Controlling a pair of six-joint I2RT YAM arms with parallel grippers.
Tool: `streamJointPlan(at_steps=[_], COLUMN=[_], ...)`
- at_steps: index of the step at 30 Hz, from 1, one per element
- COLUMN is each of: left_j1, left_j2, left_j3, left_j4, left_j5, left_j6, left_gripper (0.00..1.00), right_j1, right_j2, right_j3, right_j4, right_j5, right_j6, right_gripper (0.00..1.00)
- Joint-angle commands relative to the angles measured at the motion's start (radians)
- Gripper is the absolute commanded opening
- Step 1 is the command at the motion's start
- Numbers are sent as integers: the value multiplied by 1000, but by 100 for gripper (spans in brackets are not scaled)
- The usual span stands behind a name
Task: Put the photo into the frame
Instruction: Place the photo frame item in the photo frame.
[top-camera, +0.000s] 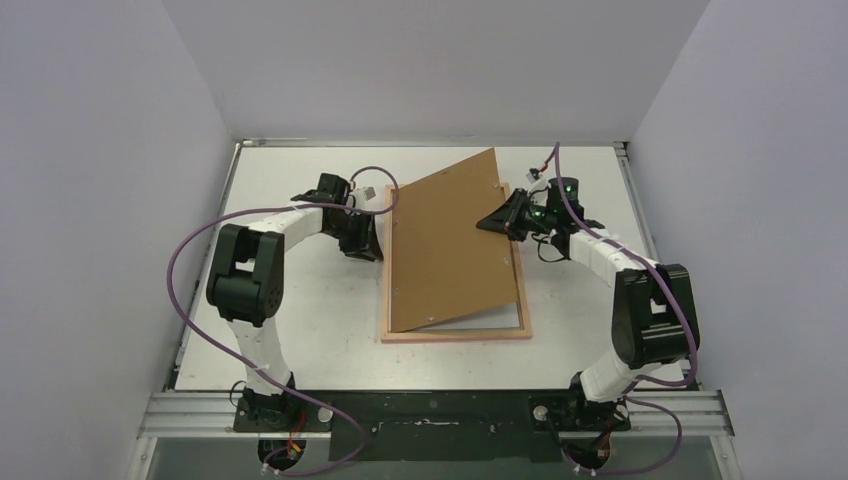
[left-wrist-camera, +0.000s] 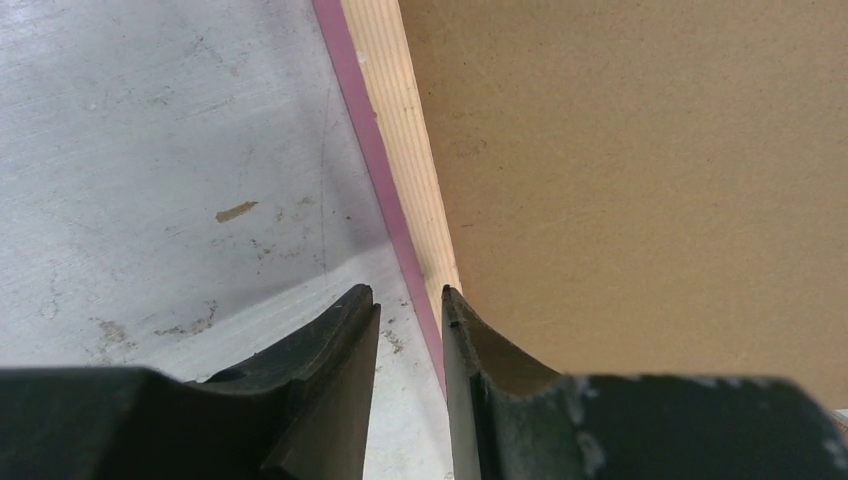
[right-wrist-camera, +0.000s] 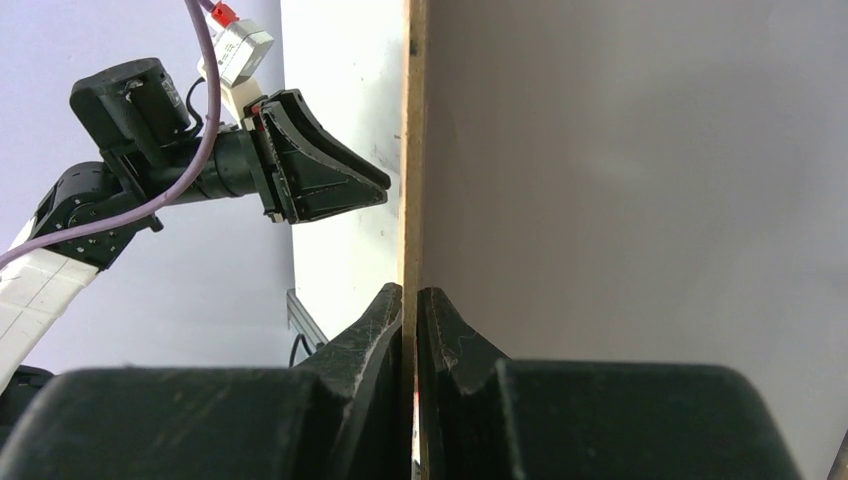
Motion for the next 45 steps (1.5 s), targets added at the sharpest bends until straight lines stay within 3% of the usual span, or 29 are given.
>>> streamJointPlan(at_steps=[1, 13, 27, 36, 45], left_j1=[-4, -6, -3, 1, 17], left_j2=[-21, -15, -55, -90, -116], left_j3=[-9, -26, -47, -45, -5], left_j4=[69, 88, 83, 76, 8], left_j5=[29, 32, 24, 9, 0], left_j6=[-7, -3, 17, 20, 66], left_gripper=[28, 23, 19, 17, 17], right_j1=[2, 30, 104, 154, 156], right_j2=[-12, -15, 42, 84, 78], right_j3=[-2, -30, 157, 223, 244], right_j4=[97, 49, -399, -524, -560], right_j5=[-18, 58, 414, 570, 617], right_j6=[-12, -69, -371, -445, -483], right_gripper=[5, 7, 77, 100, 90])
